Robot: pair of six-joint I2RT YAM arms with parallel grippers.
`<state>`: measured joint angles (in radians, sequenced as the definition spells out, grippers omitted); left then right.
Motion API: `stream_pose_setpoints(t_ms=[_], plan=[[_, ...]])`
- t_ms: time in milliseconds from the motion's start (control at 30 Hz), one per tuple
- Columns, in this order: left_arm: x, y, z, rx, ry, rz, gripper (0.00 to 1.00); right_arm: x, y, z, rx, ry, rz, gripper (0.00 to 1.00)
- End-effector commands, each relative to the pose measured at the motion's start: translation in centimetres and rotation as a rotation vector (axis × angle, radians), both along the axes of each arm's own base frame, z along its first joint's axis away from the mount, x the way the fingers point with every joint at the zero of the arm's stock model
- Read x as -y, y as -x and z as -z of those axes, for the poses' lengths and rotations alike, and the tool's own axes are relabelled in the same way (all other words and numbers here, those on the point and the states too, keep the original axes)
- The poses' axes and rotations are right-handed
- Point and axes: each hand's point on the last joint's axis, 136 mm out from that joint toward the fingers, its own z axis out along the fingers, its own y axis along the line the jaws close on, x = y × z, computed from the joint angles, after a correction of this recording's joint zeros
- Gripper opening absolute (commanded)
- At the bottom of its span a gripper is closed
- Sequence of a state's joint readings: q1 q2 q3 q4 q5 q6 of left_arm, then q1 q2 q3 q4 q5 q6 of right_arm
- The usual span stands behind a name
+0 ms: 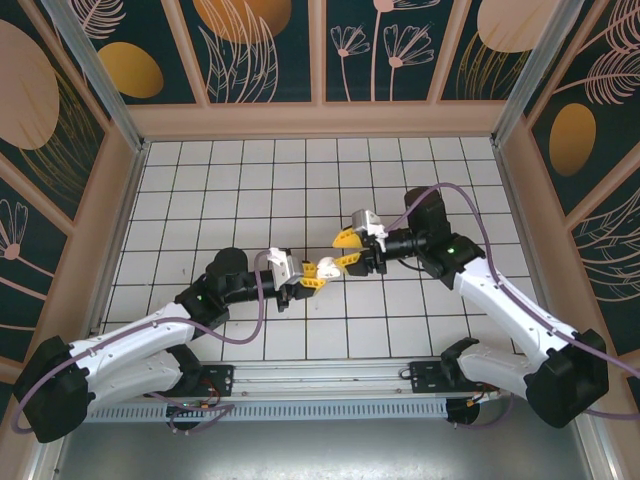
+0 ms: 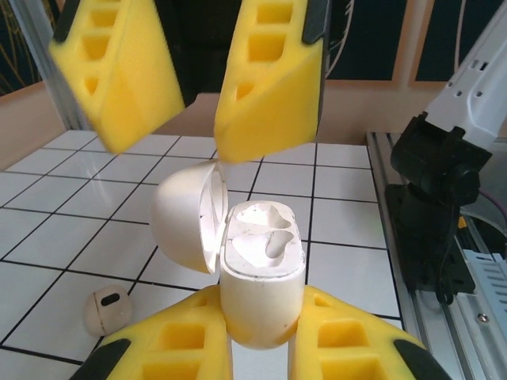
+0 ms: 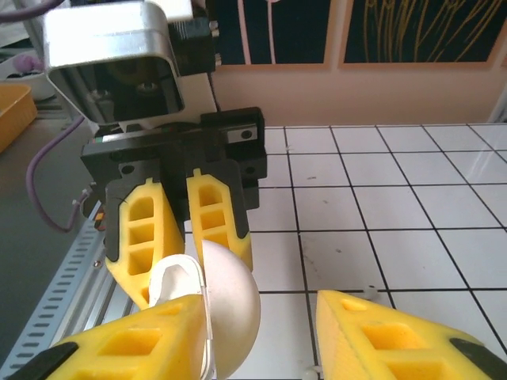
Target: Insert wireless bluetooth earbuds into charging case
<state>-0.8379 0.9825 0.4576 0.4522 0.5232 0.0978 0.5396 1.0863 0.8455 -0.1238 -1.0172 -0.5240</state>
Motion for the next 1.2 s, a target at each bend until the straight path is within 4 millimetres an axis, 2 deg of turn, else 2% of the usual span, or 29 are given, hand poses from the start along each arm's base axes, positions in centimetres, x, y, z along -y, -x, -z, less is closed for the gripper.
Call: stream_pose_setpoints(t_ms=[0, 133, 300, 433, 567, 800, 900, 1167], plan=[[-0.6, -1.1, -0.5, -0.016, 0.046, -0.090, 0.14, 0.6, 0.1, -1.8, 0.030, -0.058, 0.014, 0.43], [-1.4, -2.1, -0.2, -0.044, 0.074, -0.175, 0.14, 0.8, -0.9, -2.4, 0.002, -0.080, 0.087, 0.45], [-2.7, -4.2, 0.6, -0.114, 0.083, -0.274, 0.13, 1.2, -5.4, -2.4, -0.114, -0.115, 0.346, 0.47], [-4.4, -5.9, 0.6, -0.191, 0.130, -0.329, 0.13, 1.4, -8.5, -0.4, -0.278, -0.096, 0.519, 0.49], [-5.5, -7.3, 1.1, -0.245, 0.138, -0.393, 0.13, 1.2, -10.2, 2.5, -0.390, -0.003, 0.628, 0.50], [-8.5, -9.5, 1.5, -0.368, 0.204, -0.485, 0.13, -1.2, -9.4, 6.3, -0.509, 0.186, 0.670, 0.51], [-9.5, -10.2, 1.8, -0.407, 0.207, -0.510, 0.13, -1.9, -9.5, 7.0, -0.540, 0.209, 0.693, 0.51], [-11.8, -11.8, 2.0, -0.485, 0.211, -0.563, 0.13, -4.3, -11.3, 8.1, -0.623, 0.256, 0.694, 0.52]])
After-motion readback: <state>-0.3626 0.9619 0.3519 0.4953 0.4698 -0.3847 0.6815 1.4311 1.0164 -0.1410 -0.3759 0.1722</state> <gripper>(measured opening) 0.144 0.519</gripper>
